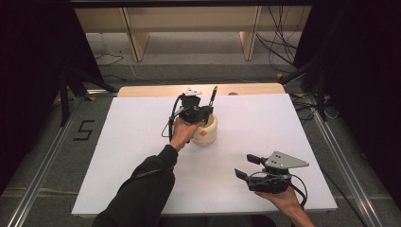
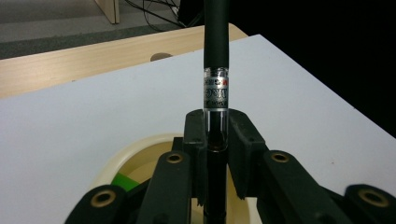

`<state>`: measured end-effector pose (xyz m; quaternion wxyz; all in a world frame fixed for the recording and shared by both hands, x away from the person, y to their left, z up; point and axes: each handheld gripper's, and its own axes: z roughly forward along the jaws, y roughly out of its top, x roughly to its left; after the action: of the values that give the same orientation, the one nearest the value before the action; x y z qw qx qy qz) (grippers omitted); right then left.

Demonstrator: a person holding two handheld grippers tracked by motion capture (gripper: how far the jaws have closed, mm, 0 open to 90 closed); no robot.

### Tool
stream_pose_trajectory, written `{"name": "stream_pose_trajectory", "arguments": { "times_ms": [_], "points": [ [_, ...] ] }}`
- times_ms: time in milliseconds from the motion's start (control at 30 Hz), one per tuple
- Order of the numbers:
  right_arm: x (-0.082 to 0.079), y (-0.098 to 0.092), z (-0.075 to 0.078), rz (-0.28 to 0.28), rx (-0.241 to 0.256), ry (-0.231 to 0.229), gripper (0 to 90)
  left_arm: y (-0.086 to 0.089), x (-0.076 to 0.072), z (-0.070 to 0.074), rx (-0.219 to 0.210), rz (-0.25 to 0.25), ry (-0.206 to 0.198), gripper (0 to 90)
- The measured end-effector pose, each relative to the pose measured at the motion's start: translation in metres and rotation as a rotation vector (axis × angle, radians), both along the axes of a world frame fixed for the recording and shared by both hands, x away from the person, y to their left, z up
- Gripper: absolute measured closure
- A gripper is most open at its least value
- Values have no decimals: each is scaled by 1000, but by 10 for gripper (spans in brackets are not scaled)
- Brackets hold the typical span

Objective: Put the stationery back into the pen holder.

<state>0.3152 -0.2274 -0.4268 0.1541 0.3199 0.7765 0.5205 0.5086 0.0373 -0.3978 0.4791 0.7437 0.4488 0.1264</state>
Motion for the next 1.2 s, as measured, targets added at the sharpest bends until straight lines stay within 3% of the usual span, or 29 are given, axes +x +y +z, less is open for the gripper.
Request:
{"name": "stream_pose_trajectory", "arguments": {
  "times_ms": [600,700,767,933,1200],
  "points": [
    [0,1,0,4,-9,-3,315,-2,-1,-6,23,-10,53,763],
    [0,1,0,3,-10,-4,315,-2,-2,-3,35,-16,50,686],
    [0,1,0,4,-9,-4,315,-1,-1,0,36,-13,57,575],
    [0,1,0,3,-10,-4,315,0,-4,7,42,-8,75,416],
    [-1,1,0,2,-10,-5,314,8,-13,16,42,-23,80,333]
  ]
}}
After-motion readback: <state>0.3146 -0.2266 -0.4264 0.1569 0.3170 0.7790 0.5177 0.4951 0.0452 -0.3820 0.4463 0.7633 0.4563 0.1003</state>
